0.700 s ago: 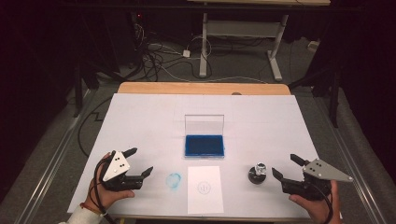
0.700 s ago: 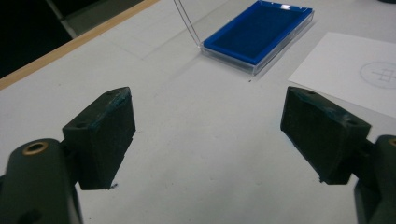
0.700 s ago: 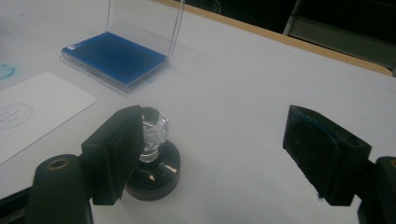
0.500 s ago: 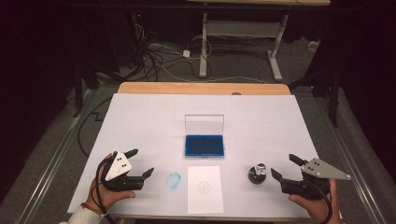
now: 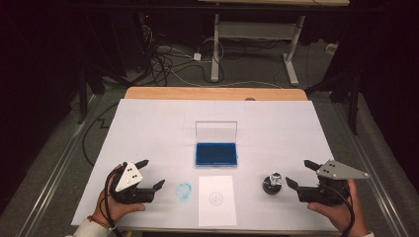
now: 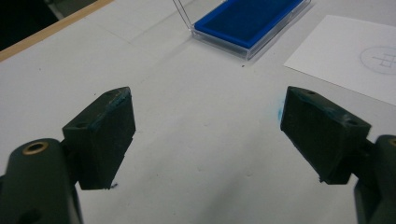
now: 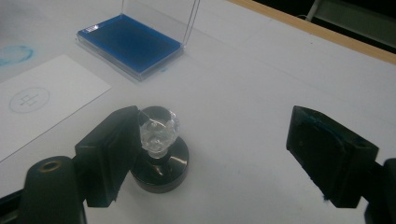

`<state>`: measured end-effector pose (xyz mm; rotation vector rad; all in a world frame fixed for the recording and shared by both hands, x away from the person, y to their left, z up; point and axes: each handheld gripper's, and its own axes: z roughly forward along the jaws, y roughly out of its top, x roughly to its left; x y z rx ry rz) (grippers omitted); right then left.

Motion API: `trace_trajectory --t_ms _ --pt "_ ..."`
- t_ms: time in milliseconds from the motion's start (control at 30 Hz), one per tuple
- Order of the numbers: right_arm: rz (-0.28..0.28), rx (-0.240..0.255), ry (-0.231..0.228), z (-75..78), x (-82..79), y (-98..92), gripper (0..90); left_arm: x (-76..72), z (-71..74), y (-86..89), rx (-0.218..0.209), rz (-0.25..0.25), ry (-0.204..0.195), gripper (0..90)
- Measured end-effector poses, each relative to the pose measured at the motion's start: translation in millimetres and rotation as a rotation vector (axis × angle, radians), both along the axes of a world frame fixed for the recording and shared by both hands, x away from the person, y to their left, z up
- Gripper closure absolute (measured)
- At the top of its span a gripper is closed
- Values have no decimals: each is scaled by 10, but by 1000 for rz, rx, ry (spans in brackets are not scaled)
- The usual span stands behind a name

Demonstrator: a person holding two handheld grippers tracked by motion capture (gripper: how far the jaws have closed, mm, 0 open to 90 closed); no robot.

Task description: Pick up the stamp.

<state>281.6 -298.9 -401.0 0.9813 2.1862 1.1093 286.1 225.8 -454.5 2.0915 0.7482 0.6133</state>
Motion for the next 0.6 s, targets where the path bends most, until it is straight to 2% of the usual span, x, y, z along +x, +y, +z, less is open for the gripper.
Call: trace_trajectory --t_ms 167,200,367,433,600 --pt "8 1 37 80 34 24 181 -2 -11 -5 9 -3 11 174" --pt "6 -12 43 95 43 38 181 -1 -11 -2 9 -2 11 174" --pt "55 -98 143 113 180 192 167 10 -19 0 5 0 23 175" --pt "73 -134 173 94 221 261 167 7 -19 -8 11 -3 23 175" --pt "95 -187 228 -9 307 377 172 7 -26 -16 16 -10 25 175"
